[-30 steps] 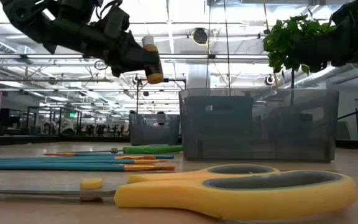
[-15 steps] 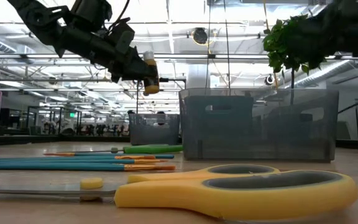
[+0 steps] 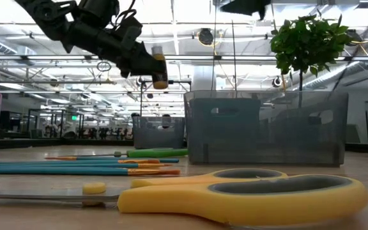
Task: Pick & Place Paint Supplies
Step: Put the yellow paint bottle into the green bin
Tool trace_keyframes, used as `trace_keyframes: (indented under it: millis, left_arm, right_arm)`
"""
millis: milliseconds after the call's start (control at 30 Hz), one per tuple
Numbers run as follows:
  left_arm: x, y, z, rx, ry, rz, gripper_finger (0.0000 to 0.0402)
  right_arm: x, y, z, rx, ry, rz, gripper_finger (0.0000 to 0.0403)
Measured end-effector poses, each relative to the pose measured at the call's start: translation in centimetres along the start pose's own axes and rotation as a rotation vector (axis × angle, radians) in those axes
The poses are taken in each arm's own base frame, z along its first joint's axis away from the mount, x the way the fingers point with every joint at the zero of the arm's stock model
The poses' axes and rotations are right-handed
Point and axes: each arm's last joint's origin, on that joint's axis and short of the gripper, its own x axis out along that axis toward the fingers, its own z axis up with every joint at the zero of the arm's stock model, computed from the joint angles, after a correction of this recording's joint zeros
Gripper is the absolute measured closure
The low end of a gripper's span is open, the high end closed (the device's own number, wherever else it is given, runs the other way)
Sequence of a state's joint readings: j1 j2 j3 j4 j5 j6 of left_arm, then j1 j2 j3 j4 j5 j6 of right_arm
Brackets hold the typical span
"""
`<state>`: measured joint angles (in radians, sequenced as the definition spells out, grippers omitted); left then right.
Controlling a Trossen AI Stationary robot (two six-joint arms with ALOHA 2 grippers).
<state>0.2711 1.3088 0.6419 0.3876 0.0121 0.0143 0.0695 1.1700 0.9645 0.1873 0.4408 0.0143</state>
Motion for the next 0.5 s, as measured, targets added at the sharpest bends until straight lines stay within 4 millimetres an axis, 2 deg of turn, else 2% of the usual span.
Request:
trace_keyframes:
  millis: [133,267,500]
  left_arm:
    - [0.0,-0.3,0.2,0.039,0.007,0.001,0.0287]
    - [0.1,-0.6,0.3,0.067,0.012,-0.010,0.0287]
    - [0.1,-0.7,0.0,0.093,0.038,-0.011,0.0287]
  right_arm:
    - [4.0,0.1,0.1,-0.011,0.038,-0.043,0.0118]
    - [7.7,-0.1,-1.0,0.039,0.102,0.021,0.0118]
    - [12.0,-0.7,-3.1,0.092,0.086,0.084,0.0116]
